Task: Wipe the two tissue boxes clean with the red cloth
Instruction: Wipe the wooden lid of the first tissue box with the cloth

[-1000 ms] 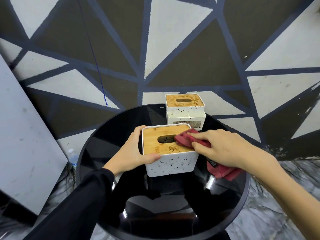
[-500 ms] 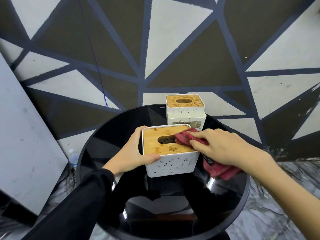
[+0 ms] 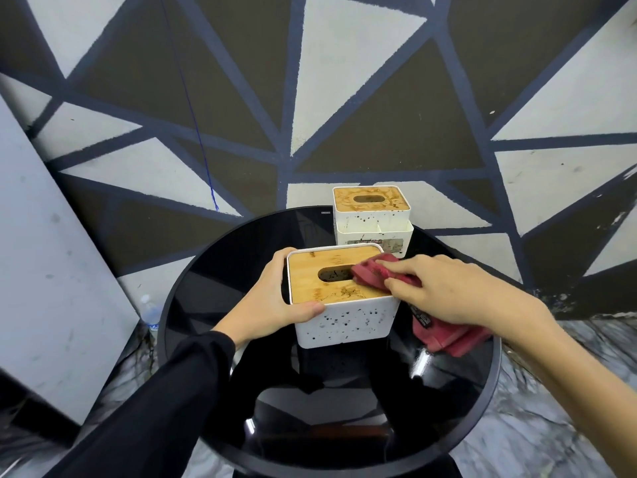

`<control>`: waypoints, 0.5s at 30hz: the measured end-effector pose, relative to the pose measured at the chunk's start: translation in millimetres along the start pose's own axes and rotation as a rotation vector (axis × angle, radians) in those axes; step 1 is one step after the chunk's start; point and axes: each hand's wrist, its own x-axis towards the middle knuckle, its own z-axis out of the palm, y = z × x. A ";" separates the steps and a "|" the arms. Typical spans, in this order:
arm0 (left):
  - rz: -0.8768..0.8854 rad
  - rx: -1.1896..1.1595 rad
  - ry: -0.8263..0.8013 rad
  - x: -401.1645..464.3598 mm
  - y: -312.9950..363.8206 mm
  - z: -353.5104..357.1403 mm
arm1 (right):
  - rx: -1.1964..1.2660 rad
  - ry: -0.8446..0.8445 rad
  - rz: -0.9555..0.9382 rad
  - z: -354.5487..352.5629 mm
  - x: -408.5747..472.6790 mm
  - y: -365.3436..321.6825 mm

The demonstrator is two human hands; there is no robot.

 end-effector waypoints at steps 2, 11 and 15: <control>0.003 0.013 -0.012 0.5 2.0 -0.6 | -0.019 -0.003 -0.001 1.4 -17.4 -1.6; -0.045 0.007 0.039 -5.9 14.9 5.4 | 0.005 0.132 0.062 17.8 -25.3 -7.8; -0.031 0.107 0.038 -12.8 11.1 6.4 | 0.013 0.172 0.083 22.7 -10.6 -7.8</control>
